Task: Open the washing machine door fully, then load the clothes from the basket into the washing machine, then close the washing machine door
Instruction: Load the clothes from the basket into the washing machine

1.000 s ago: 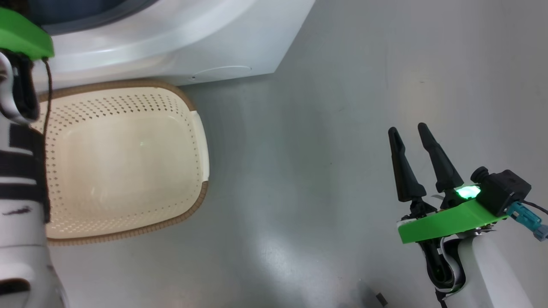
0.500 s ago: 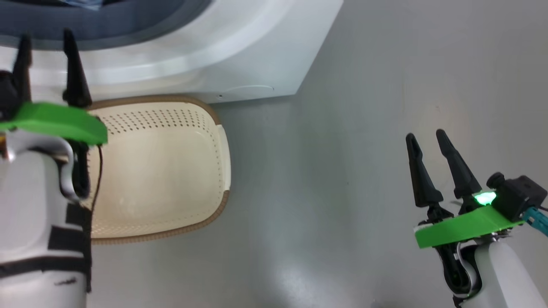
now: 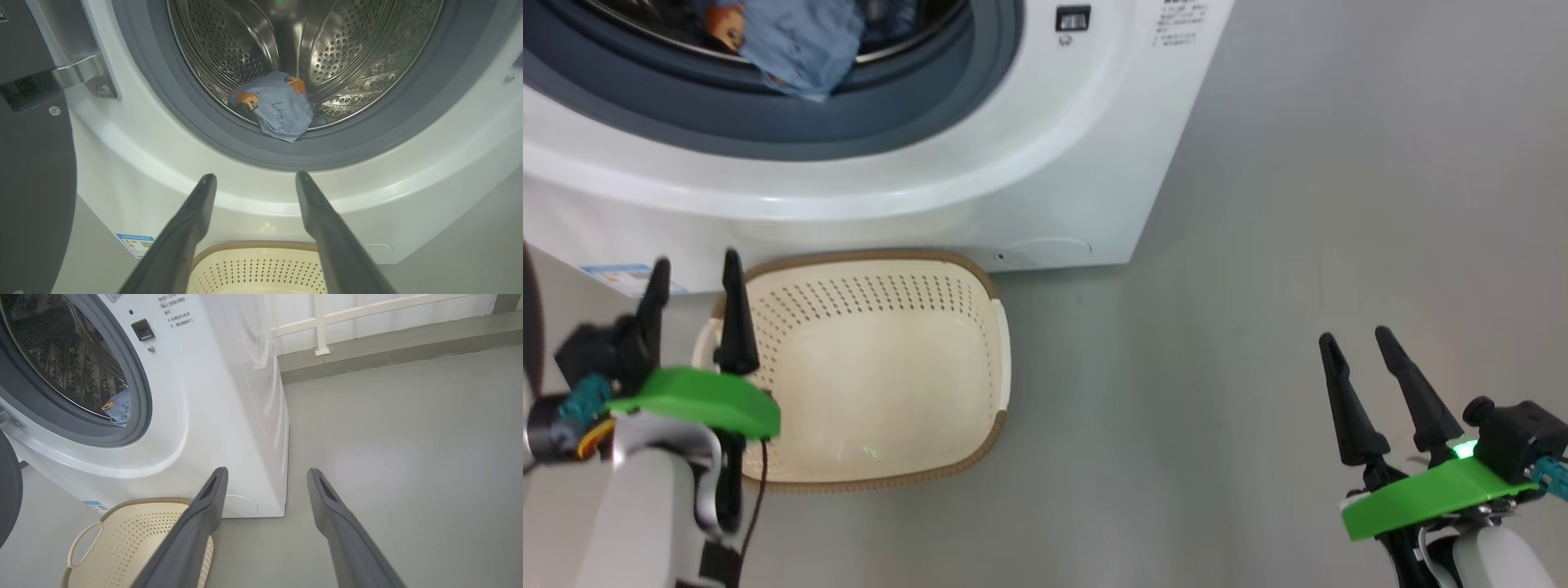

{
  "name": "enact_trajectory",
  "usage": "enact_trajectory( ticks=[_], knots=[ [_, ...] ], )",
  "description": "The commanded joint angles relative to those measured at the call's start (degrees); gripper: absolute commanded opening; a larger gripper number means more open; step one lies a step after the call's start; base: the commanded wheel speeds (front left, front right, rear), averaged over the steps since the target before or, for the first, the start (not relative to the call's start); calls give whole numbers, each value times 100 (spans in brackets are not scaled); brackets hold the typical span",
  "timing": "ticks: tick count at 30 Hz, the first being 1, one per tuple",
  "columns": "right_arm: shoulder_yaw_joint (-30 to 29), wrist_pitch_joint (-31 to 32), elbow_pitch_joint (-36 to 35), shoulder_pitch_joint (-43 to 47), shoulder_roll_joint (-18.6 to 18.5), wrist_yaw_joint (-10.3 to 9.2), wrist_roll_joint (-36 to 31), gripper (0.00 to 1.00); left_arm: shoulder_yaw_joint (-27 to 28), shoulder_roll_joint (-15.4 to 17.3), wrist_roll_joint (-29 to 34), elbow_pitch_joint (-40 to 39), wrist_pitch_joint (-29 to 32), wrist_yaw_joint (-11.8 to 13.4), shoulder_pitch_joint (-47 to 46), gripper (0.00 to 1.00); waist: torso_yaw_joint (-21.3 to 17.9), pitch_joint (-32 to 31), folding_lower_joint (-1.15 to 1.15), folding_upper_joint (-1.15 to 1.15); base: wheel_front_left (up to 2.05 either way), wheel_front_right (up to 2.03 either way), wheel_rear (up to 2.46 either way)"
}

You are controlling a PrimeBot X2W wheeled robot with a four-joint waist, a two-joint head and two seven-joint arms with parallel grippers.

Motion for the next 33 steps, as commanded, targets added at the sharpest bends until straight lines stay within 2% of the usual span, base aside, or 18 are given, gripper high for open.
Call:
enact_trajectory(
  ticks=[1,21,33],
  knots=[
    [100,-27,-90,168,-82,9,-24,100,111,160,24,-225,-32,-14,245,100,193,-421,0,0,0,0,0],
    [23,-27,-18,1144,-195,9,32,100,340,-2,15,-1258,-32,-14,2396,100,216,-1604,0,0,0,0,0],
    [-141,-27,-40,1659,-157,9,13,100,510,35,28,-1747,-32,-14,3298,100,261,-2008,0,0,0,0,0]
  ],
)
